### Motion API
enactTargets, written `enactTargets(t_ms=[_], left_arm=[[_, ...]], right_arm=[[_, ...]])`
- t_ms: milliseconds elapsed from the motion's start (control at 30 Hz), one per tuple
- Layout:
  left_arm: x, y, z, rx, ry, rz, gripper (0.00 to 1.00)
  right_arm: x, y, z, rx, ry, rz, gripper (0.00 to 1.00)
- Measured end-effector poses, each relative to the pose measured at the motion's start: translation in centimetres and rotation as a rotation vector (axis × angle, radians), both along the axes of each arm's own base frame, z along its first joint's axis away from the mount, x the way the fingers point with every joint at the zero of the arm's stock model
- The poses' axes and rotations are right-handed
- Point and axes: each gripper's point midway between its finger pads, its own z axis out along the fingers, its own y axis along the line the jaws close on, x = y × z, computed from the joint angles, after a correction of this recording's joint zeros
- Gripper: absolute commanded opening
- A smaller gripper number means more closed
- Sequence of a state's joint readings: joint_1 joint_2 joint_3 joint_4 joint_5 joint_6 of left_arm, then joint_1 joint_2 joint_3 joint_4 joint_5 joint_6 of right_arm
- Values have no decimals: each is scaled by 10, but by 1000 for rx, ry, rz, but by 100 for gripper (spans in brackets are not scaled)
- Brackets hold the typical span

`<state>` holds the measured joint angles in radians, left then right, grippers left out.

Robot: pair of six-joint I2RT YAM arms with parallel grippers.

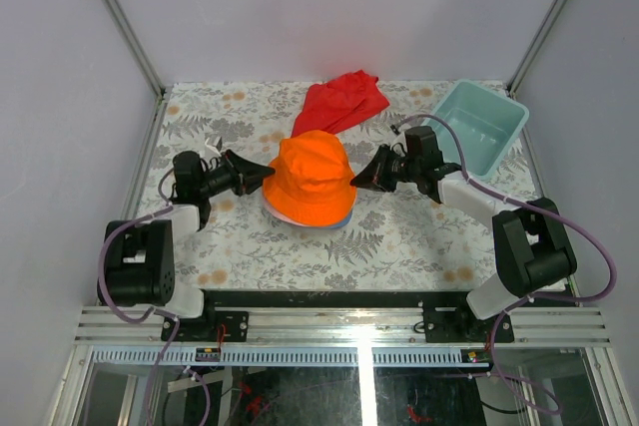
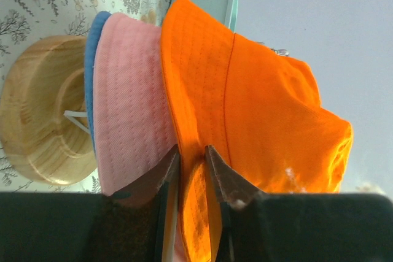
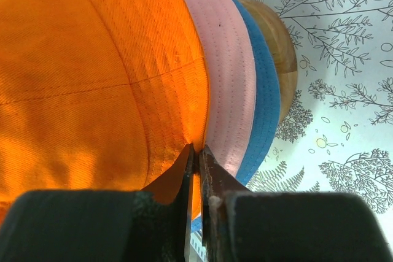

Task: Stack the hats

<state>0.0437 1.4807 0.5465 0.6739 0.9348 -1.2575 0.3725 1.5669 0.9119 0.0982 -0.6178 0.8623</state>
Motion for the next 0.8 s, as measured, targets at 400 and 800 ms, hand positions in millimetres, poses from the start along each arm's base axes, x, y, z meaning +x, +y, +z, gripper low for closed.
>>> enactTargets(t_ms=[400, 800], left_arm=[[-40, 21, 10, -30, -4, 100, 46], [-55, -1, 14, -95, 43, 96, 21]], right_arm=[[0, -1, -2, -32, -8, 1, 9], [0, 0, -1, -48, -8, 7, 9]])
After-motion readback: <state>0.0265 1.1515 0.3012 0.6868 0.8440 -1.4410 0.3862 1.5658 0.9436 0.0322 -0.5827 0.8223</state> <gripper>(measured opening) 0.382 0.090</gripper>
